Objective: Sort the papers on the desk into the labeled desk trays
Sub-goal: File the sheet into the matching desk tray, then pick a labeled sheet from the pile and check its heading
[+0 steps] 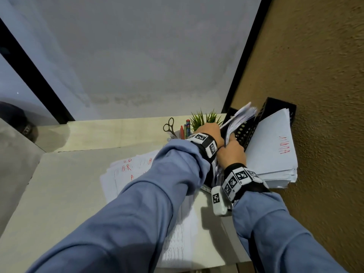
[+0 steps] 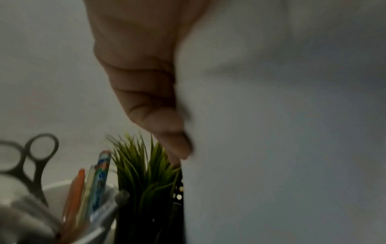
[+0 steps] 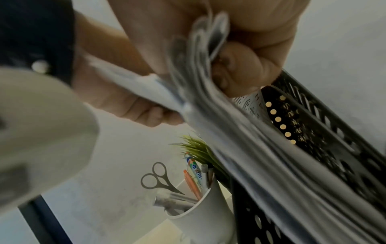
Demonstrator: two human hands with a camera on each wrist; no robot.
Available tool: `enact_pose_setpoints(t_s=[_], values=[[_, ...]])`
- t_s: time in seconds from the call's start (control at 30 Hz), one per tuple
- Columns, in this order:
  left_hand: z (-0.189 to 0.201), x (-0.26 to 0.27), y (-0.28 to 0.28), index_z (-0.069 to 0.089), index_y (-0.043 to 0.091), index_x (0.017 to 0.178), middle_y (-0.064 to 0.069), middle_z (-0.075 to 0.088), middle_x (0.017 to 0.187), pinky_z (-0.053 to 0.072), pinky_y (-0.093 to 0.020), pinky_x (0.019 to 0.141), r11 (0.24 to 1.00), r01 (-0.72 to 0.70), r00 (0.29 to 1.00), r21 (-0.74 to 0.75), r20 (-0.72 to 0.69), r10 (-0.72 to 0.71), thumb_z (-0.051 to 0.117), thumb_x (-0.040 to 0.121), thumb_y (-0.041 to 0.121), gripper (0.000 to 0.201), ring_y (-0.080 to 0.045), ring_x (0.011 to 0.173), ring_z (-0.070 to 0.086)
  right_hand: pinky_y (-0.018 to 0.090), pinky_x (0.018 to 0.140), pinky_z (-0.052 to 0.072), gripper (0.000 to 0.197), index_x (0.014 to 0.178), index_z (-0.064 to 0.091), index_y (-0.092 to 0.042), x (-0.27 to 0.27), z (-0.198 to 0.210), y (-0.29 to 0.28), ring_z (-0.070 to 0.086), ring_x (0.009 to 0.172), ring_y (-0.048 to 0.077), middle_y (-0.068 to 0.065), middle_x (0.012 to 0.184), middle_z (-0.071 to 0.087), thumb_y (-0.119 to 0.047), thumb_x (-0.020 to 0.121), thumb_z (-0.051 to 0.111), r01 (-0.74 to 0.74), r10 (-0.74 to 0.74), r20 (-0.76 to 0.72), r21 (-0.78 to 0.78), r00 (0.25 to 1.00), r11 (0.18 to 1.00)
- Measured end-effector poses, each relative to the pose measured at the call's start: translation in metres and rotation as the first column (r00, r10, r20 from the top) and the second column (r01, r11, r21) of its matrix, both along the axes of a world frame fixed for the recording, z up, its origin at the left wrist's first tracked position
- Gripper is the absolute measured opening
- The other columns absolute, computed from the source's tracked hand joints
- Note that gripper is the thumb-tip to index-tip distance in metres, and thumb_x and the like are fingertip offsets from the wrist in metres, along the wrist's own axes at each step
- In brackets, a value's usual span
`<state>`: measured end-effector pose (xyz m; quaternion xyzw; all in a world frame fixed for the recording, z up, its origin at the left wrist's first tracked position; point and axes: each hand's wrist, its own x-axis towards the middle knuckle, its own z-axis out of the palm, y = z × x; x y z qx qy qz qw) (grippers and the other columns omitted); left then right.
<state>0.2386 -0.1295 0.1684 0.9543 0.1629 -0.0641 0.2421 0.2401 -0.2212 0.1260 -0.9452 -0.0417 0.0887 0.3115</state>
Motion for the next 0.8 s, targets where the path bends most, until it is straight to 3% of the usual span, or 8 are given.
enact_pose_setpoints(t_s=[0.13,0.27,0.37,0.43,0.53,0.63,0.7,0.8], values=[[-0.014,-0.004,-0.003,0.041,0.005,0.128,-0.016,0.06,0.116,0.051,-0.039,0.087,0.975,-0.094,0.995,-0.203,0.025,0.101,0.064,0.083,0.016,0.051,-0.034,0.104,0.06,0.041,0.086,0.046,0.061,0.143,0.023,-0.015,-0.005,-0.008,0.0,0.057,0.109,0.038,0.021,0.122,0.056,-0.023,0.088,0.048,-0.043,0.04,-0.082,-0.042,0.996,0.998],[-0.027,-0.016,0.003,0.048,0.01,0.124,-0.011,0.065,0.105,0.052,-0.038,0.085,0.927,-0.108,0.972,-0.36,0.158,0.175,0.061,0.087,0.022,0.041,-0.028,0.095,0.063,0.041,0.091,0.046,0.055,0.138,0.03,-0.015,-0.007,-0.013,-0.002,0.056,0.11,0.037,0.02,0.124,0.056,-0.035,0.089,0.046,-0.033,0.032,-0.076,-0.006,0.997,0.999],[-0.033,-0.042,0.021,0.053,0.013,0.119,-0.002,0.064,0.102,0.052,-0.032,0.084,0.8,-0.194,0.89,-0.567,0.241,0.387,0.056,0.092,0.028,0.031,-0.018,0.091,0.062,0.037,0.092,0.045,0.057,0.136,0.041,-0.015,-0.014,-0.009,-0.008,0.056,0.111,0.031,0.014,0.124,0.059,-0.042,0.087,0.053,-0.033,0.028,0.055,0.105,0.998,0.994],[-0.049,-0.07,0.045,0.057,0.013,0.11,0.0,0.063,0.1,0.053,-0.033,0.085,0.734,-0.286,0.814,-0.616,0.247,0.525,0.056,0.091,0.022,0.021,-0.016,0.09,0.061,0.028,0.077,0.048,0.035,0.11,0.059,-0.015,-0.026,-0.005,-0.013,0.06,0.086,0.015,0.006,0.094,0.065,-0.042,0.088,0.056,-0.049,0.002,0.155,0.299,0.988,0.953],[-0.095,-0.128,0.087,0.06,0.011,0.105,-0.008,0.066,0.106,0.051,-0.033,0.087,0.669,-0.519,0.74,-0.532,0.113,0.663,0.056,0.087,0.014,0.019,-0.026,0.096,0.063,0.015,0.05,0.033,0.031,0.064,0.051,-0.014,-0.058,-0.014,-0.021,0.039,0.051,0.004,-0.004,0.056,0.044,-0.03,0.09,0.058,-0.19,0.069,0.255,0.489,0.964,0.851],[-0.145,-0.19,0.115,0.055,0.005,0.117,-0.014,0.061,0.119,0.045,-0.031,0.089,0.624,-0.717,0.687,-0.311,-0.166,0.708,0.055,0.088,0.015,0.03,-0.031,0.107,0.058,0.012,0.049,0.031,0.035,0.058,0.049,-0.014,-0.095,-0.048,-0.021,0.039,0.049,0.004,-0.005,0.053,0.043,-0.023,0.091,0.059,-0.304,0.29,0.096,0.404,0.952,0.863],[-0.167,-0.223,0.119,0.051,0.002,0.119,-0.017,0.057,0.123,0.043,-0.033,0.09,0.608,-0.761,0.648,-0.225,-0.264,0.714,0.054,0.09,0.017,0.034,-0.033,0.11,0.056,0.021,0.057,0.04,0.029,0.064,0.053,-0.012,-0.111,-0.091,-0.018,0.046,0.056,0.005,0.0,0.061,0.054,-0.026,0.088,0.061,-0.332,0.366,-0.121,0.232,0.923,0.914],[-0.187,-0.25,0.112,0.049,-0.002,0.121,-0.02,0.054,0.125,0.042,-0.035,0.09,0.565,-0.795,0.606,-0.22,-0.254,0.754,0.052,0.092,0.016,0.035,-0.035,0.113,0.053,0.028,0.071,0.044,0.017,0.083,0.052,-0.012,-0.124,-0.14,-0.012,0.054,0.079,0.02,0.013,0.098,0.057,-0.027,0.084,0.06,-0.216,0.221,-0.386,0.057,0.895,0.975]])
